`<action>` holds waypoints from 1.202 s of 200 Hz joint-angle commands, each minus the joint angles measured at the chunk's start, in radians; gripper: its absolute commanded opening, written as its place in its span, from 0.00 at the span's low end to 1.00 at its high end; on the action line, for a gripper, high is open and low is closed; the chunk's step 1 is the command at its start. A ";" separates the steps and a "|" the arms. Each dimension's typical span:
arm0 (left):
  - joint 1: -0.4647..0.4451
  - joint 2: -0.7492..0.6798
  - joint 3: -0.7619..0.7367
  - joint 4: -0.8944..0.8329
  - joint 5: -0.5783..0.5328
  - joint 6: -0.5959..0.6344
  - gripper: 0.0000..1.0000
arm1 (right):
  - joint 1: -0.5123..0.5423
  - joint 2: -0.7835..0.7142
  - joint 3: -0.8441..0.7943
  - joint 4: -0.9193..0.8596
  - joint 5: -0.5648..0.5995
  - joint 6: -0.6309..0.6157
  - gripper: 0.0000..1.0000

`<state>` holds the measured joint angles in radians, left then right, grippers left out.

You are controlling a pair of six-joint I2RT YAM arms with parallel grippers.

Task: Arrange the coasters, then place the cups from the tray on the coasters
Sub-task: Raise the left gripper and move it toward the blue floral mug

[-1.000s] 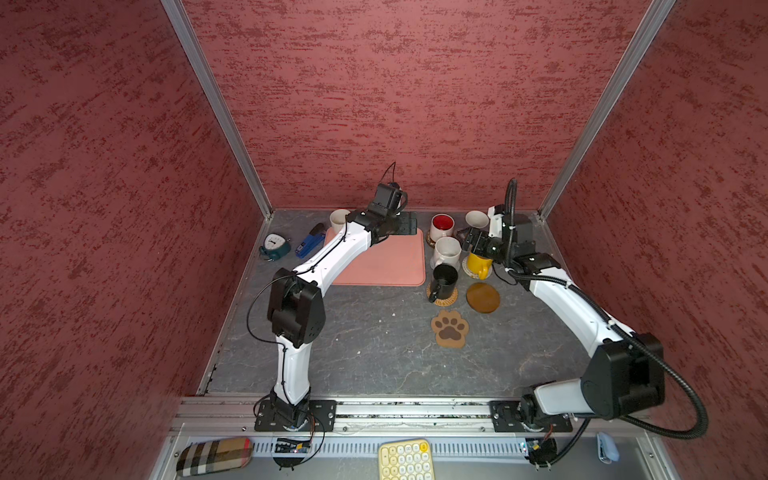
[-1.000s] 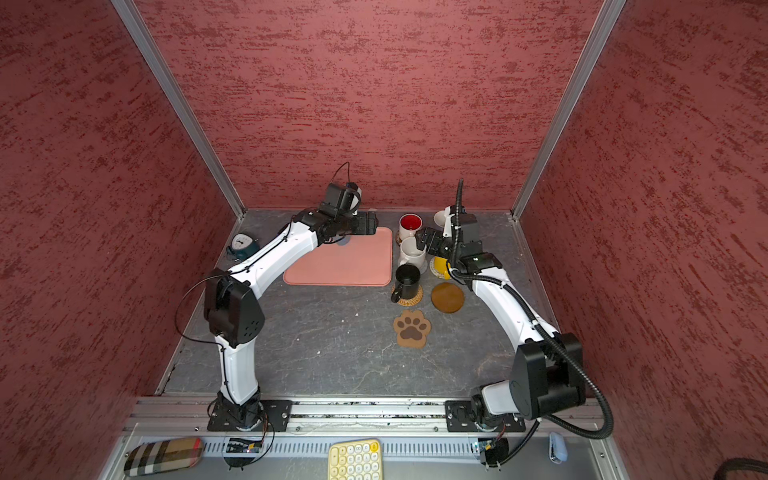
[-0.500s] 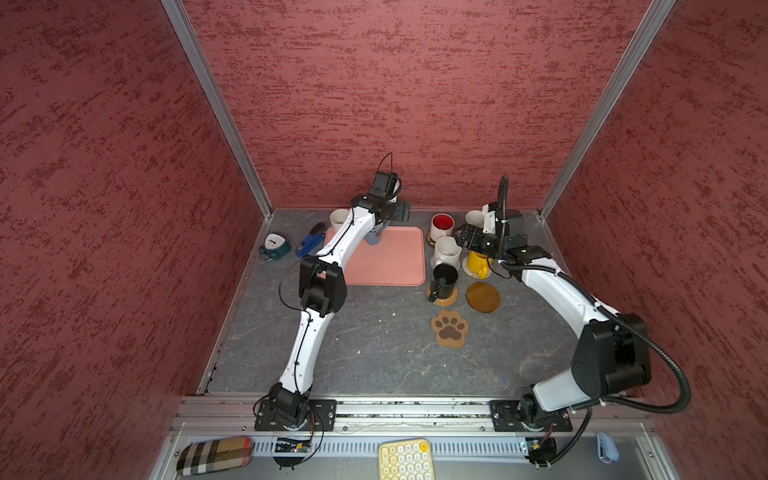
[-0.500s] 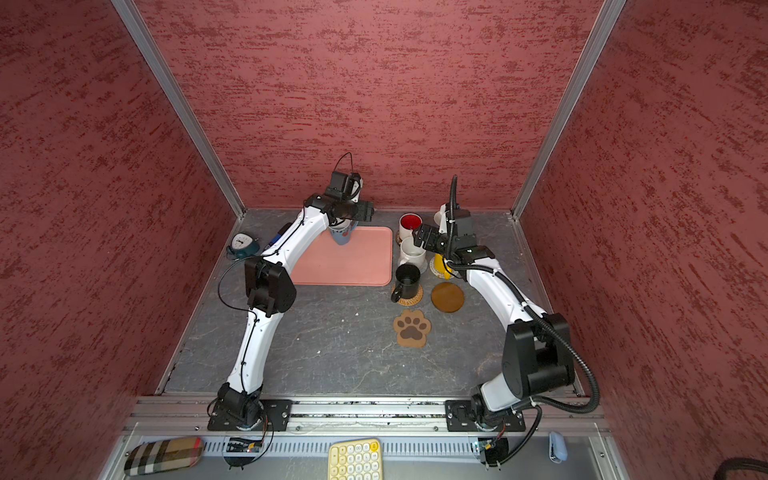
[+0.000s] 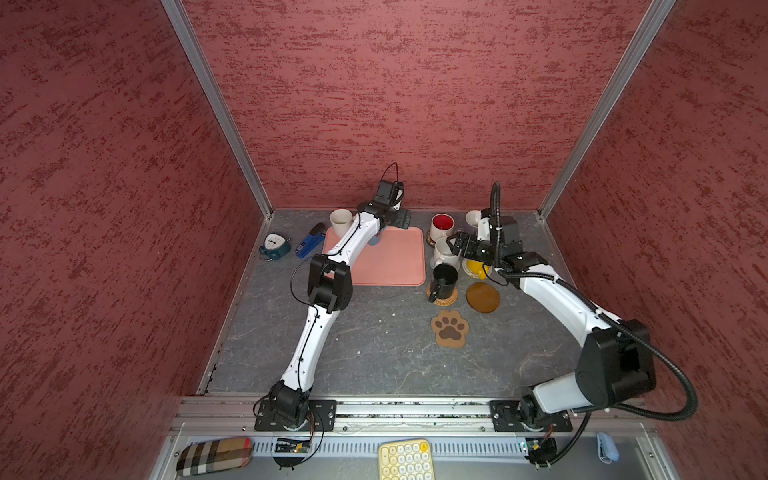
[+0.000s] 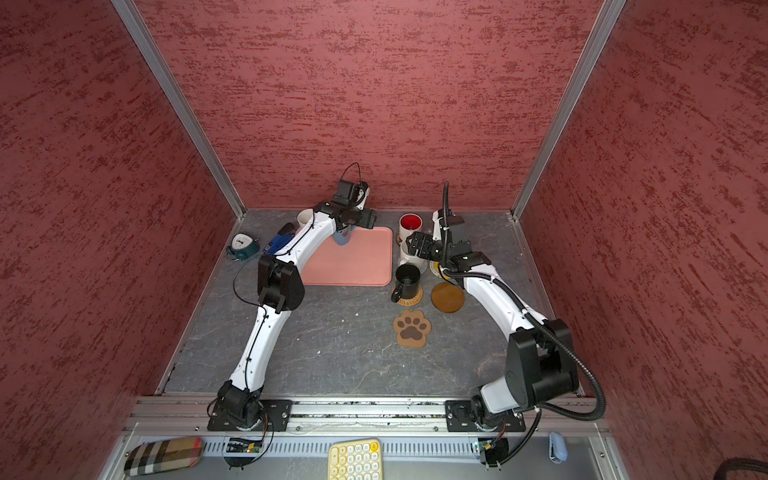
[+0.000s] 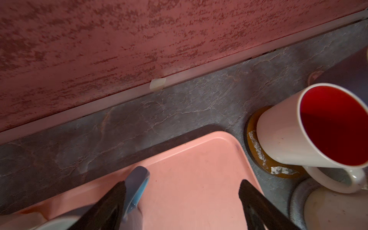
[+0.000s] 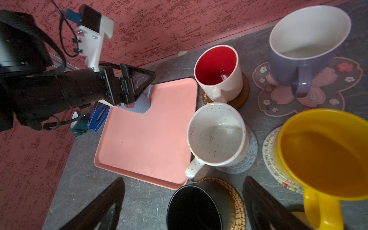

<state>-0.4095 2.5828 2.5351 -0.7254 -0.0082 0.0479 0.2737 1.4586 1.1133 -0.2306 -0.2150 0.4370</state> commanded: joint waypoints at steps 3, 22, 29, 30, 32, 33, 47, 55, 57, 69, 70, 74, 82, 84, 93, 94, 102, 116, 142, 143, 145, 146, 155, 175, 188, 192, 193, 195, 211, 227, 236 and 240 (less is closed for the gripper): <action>-0.009 0.024 0.017 0.043 -0.022 0.036 0.89 | 0.007 -0.066 -0.035 -0.011 0.035 -0.026 0.93; -0.018 0.035 0.018 0.043 -0.031 0.038 0.89 | 0.008 -0.091 -0.064 -0.017 0.038 -0.029 0.93; -0.021 0.039 0.018 0.041 -0.034 0.040 0.89 | 0.009 -0.100 -0.074 -0.019 0.041 -0.031 0.93; -0.021 0.040 0.018 0.041 -0.035 0.040 0.89 | 0.009 -0.101 -0.075 -0.019 0.041 -0.031 0.93; -0.021 0.042 0.018 0.040 -0.037 0.040 0.89 | 0.009 -0.104 -0.078 -0.019 0.043 -0.031 0.93; -0.022 0.042 0.018 0.041 -0.038 0.041 0.89 | 0.008 -0.106 -0.079 -0.019 0.043 -0.032 0.93; -0.027 0.046 0.018 0.035 -0.045 0.040 0.89 | 0.009 -0.121 -0.091 -0.024 0.048 -0.036 0.93; -0.030 0.048 0.017 0.031 -0.054 0.042 0.89 | 0.009 -0.129 -0.097 -0.026 0.049 -0.039 0.93; -0.031 0.049 0.018 0.031 -0.056 0.042 0.89 | 0.009 -0.130 -0.098 -0.026 0.049 -0.038 0.93; -0.035 0.048 0.019 0.020 -0.067 0.044 0.89 | 0.008 -0.140 -0.105 -0.026 0.049 -0.039 0.93; -0.036 0.049 0.018 0.019 -0.068 0.043 0.89 | 0.008 -0.141 -0.105 -0.026 0.049 -0.039 0.93; -0.038 0.047 0.018 0.016 -0.072 0.045 0.89 | 0.008 -0.143 -0.108 -0.025 0.049 -0.040 0.93; -0.040 0.045 0.018 0.010 -0.082 0.046 0.89 | 0.009 -0.147 -0.111 -0.024 0.046 -0.039 0.93; -0.041 0.045 0.019 0.008 -0.082 0.047 0.89 | 0.009 -0.148 -0.112 -0.023 0.045 -0.038 0.93; -0.043 0.043 0.017 0.000 -0.092 0.047 0.89 | 0.009 -0.151 -0.118 -0.020 0.041 -0.035 0.93; -0.043 0.042 0.017 -0.001 -0.093 0.046 0.89 | 0.009 -0.151 -0.118 -0.019 0.041 -0.035 0.93; -0.044 0.040 0.016 -0.005 -0.107 0.046 0.89 | 0.009 -0.154 -0.122 -0.018 0.037 -0.034 0.93; -0.042 0.035 0.016 -0.007 -0.125 0.045 0.89 | 0.009 -0.160 -0.128 -0.016 0.033 -0.033 0.93; -0.040 0.025 0.017 0.007 -0.142 0.046 0.89 | 0.008 -0.175 -0.143 -0.013 0.032 -0.030 0.93; -0.039 0.024 0.017 0.007 -0.144 0.046 0.89 | 0.008 -0.176 -0.144 -0.014 0.032 -0.030 0.93; -0.038 0.024 0.017 0.008 -0.144 0.046 0.90 | 0.009 -0.177 -0.145 -0.013 0.032 -0.030 0.93; -0.038 0.024 0.017 0.009 -0.146 0.046 0.90 | 0.009 -0.177 -0.146 -0.014 0.032 -0.029 0.93; -0.038 0.022 0.017 0.019 -0.154 0.055 0.90 | 0.008 -0.182 -0.151 -0.015 0.031 -0.027 0.93; -0.036 0.020 0.017 0.037 -0.155 0.076 0.91 | 0.009 -0.189 -0.157 -0.019 0.026 -0.024 0.93; -0.033 0.020 0.016 0.042 -0.143 0.080 0.91 | 0.009 -0.197 -0.159 -0.025 0.028 -0.024 0.93; -0.032 0.021 0.016 0.043 -0.139 0.080 0.91 | 0.009 -0.199 -0.159 -0.028 0.029 -0.025 0.93; -0.031 0.022 0.016 0.044 -0.138 0.080 0.91 | 0.009 -0.200 -0.159 -0.028 0.030 -0.026 0.93; -0.031 0.022 0.016 0.043 -0.137 0.078 0.91 | 0.009 -0.201 -0.158 -0.030 0.031 -0.026 0.93; -0.025 0.026 0.016 0.039 -0.131 0.077 0.91 | 0.008 -0.207 -0.154 -0.039 0.037 -0.031 0.93; -0.023 0.032 0.017 0.032 -0.131 0.078 0.91 | 0.009 -0.208 -0.148 -0.044 0.039 -0.031 0.93; -0.023 0.034 0.016 0.027 -0.132 0.077 0.91 | 0.008 -0.207 -0.146 -0.042 0.039 -0.030 0.93; -0.023 0.038 0.016 0.026 -0.133 0.078 0.91 | 0.008 -0.208 -0.144 -0.042 0.037 -0.031 0.93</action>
<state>-0.4377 2.5996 2.5351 -0.7013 -0.1406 0.1104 0.2775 1.2728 0.9600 -0.2665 -0.1905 0.4145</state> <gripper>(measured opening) 0.910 0.931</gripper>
